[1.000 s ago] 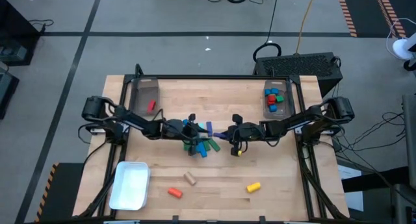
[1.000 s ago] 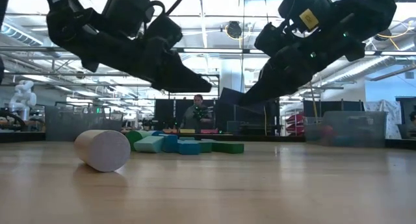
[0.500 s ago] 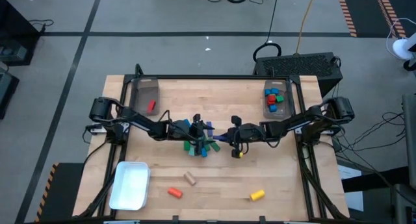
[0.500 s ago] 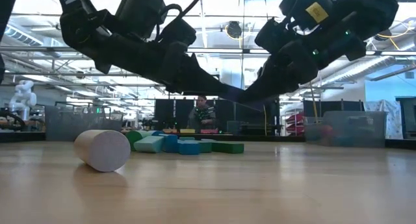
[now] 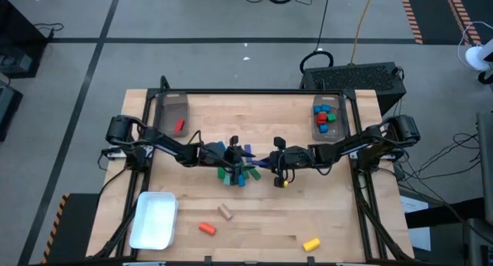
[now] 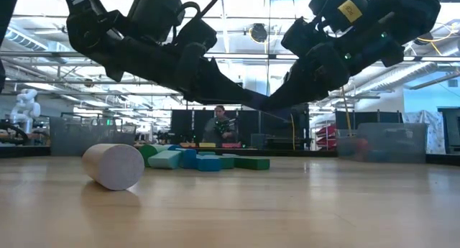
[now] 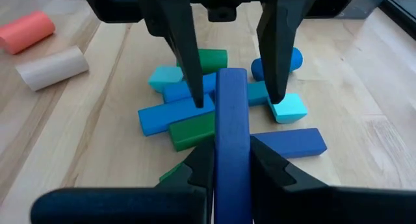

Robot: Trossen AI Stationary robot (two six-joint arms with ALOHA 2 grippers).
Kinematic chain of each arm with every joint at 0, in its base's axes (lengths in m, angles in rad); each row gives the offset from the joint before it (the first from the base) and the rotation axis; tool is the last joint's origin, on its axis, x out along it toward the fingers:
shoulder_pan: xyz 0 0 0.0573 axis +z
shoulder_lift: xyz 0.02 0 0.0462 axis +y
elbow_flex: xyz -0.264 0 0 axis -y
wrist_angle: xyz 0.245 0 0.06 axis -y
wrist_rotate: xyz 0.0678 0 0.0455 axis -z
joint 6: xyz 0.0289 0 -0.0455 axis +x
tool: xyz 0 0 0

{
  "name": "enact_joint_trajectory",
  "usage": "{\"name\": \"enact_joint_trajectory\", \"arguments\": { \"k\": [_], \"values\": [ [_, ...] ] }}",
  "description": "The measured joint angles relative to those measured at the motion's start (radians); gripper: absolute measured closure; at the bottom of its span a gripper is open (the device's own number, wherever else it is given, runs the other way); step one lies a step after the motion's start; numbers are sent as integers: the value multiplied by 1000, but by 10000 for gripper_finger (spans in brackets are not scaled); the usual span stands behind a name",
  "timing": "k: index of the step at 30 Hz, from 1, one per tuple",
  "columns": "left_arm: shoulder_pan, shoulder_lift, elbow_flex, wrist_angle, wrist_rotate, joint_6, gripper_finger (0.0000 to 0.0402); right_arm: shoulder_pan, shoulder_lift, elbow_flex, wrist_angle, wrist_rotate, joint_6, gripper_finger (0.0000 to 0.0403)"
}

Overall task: Sort blocks by size
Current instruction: Put the blue rectangular block into the left black bin

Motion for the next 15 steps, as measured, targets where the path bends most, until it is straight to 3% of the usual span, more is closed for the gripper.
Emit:
{"name": "enact_joint_trajectory", "arguments": {
  "k": [8,15],
  "values": [
    [0,16,59,-4,47,-4,258,0,0,0,0,0,0,357],
    [0,93,113,-28,73,-24,273,4,0,0,-15,-1,4,357]
  ]
}}
